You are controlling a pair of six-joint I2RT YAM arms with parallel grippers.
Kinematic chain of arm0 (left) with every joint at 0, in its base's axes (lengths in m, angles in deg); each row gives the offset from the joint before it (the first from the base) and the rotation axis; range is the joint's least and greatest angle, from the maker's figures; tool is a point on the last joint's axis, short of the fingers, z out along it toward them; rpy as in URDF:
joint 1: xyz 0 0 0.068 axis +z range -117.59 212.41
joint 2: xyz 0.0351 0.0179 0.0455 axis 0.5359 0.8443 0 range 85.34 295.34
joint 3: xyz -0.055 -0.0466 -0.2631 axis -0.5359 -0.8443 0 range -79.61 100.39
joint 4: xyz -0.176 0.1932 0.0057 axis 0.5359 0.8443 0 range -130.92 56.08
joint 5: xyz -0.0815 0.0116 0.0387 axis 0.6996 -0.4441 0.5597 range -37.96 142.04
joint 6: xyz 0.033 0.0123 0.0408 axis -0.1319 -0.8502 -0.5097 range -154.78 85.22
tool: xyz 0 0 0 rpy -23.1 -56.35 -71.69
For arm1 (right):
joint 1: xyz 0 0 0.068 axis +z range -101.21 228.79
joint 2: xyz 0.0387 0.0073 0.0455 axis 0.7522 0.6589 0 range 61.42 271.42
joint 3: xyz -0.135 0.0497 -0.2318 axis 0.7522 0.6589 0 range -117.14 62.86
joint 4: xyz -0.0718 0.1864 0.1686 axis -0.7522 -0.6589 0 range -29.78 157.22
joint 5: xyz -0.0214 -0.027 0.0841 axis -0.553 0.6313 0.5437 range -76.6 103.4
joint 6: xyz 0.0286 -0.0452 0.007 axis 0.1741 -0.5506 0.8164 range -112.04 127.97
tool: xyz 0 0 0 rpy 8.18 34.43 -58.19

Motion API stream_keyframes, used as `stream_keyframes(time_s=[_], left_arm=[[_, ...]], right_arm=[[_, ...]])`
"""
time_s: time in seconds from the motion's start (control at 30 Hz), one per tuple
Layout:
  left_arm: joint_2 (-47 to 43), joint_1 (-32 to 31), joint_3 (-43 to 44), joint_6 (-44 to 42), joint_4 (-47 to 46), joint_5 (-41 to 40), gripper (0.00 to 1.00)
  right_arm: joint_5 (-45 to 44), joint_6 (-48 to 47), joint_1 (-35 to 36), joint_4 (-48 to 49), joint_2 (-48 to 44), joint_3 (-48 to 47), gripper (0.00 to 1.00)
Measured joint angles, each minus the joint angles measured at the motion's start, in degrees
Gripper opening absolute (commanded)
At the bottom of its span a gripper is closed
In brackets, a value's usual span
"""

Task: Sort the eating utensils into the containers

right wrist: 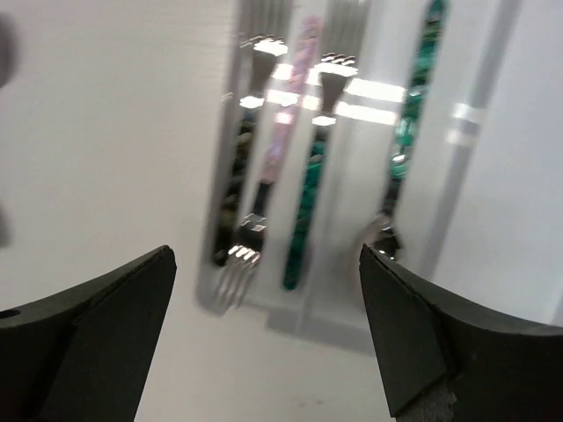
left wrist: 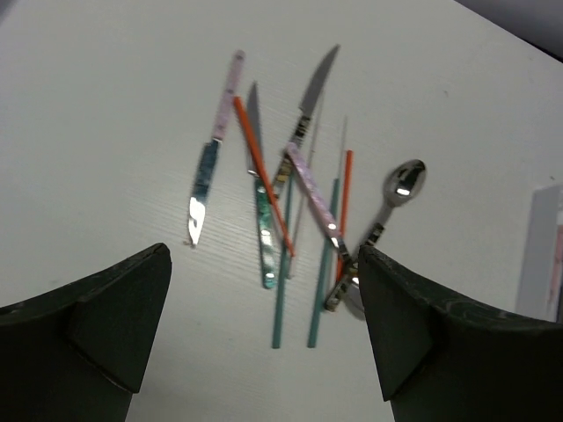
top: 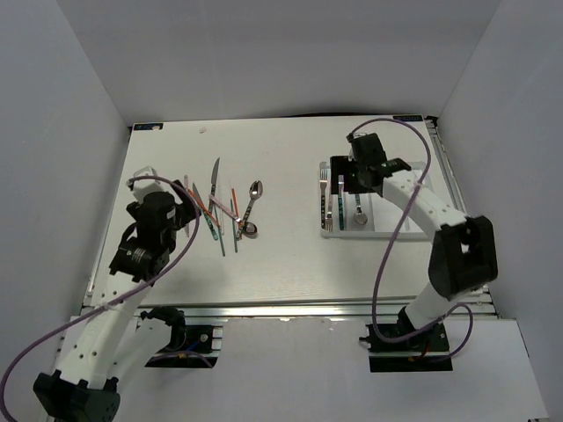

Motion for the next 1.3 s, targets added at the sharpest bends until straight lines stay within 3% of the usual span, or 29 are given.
stream_keyframes(time_s=[0.2,0.37,0.5,0.7,1.07,1.3], left_arm=[[18.9,-1.2,2.3,2.7,-10.6,10.4,0.85],[39.8,-3.9,10.1,1.8,-14.1,15.9,0.76],[48.4,-5.4,15.5,-0.3,-13.6,17.7,0.65],[57.4,-7.8,22.6,-3.6,-12.3,17.5,0.58],[65.7,-10.1,23.4,-6.6,-10.4,17.9,0.51],[66.3,-10.7,23.4,-7.0,-10.2,17.4,0.32]], right_arm=[[13.3,2.6,1.3,6.6,-13.7,10.5,0.89],[18.2,4.2,1.2,9.4,-16.8,14.9,0.86],[19.5,4.8,1.2,10.1,-16.9,17.9,0.86],[19.7,5.0,1.4,10.5,-16.8,20.5,0.86],[20.5,4.9,1.5,12.3,-16.8,22.3,0.86],[20.6,4.9,1.5,12.3,-16.8,22.7,0.86]])
